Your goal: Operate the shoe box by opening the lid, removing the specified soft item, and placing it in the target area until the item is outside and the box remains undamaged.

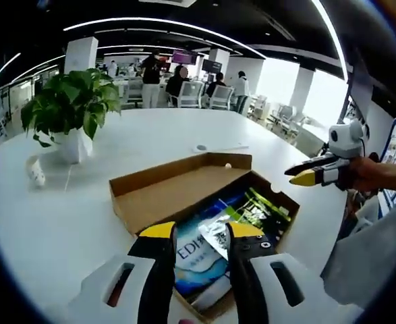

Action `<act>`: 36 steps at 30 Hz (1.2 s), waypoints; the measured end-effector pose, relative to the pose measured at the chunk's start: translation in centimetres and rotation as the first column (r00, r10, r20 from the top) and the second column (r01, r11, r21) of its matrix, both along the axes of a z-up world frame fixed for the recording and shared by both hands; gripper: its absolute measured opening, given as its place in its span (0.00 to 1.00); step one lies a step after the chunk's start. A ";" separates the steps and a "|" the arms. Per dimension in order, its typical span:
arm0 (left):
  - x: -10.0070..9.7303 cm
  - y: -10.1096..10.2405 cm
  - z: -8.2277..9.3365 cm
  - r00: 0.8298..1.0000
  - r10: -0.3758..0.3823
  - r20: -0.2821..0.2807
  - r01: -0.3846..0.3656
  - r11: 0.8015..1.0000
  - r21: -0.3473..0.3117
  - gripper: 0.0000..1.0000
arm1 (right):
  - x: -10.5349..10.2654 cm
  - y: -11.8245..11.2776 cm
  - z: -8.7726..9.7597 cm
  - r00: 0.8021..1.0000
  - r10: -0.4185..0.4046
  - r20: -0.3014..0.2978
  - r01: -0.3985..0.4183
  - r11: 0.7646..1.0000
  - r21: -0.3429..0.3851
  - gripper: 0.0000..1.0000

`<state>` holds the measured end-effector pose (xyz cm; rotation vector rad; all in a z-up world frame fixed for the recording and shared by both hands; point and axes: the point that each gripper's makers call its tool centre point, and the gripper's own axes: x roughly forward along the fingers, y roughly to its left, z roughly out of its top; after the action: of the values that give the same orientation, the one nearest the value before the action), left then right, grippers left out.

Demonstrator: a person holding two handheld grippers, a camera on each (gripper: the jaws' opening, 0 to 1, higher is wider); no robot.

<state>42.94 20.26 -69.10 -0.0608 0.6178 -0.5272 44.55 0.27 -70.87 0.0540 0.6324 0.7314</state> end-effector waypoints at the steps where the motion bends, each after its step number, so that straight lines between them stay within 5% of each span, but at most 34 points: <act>1: -0.1 -0.1 -0.1 1.000 -0.004 0.000 0.004 1.000 0.009 0.28 | -0.2 0.1 -0.1 1.000 0.003 -0.004 -0.003 1.000 -0.002 0.25; 21: -1.5 -3.5 -5.9 0.989 -0.030 -0.142 0.029 1.000 -0.006 0.29 | -0.8 1.7 -4.2 0.995 0.011 -0.095 -0.013 1.000 -0.027 0.25; 36: -1.7 -4.0 -7.9 0.977 -0.025 -0.211 0.024 1.000 -0.008 0.28 | -0.9 2.2 -5.8 0.990 0.022 -0.139 -0.029 0.998 -0.051 0.24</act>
<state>41.21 16.26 -76.97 -0.1155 0.8255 -0.5501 43.69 2.51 -76.69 0.0485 0.7862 0.7394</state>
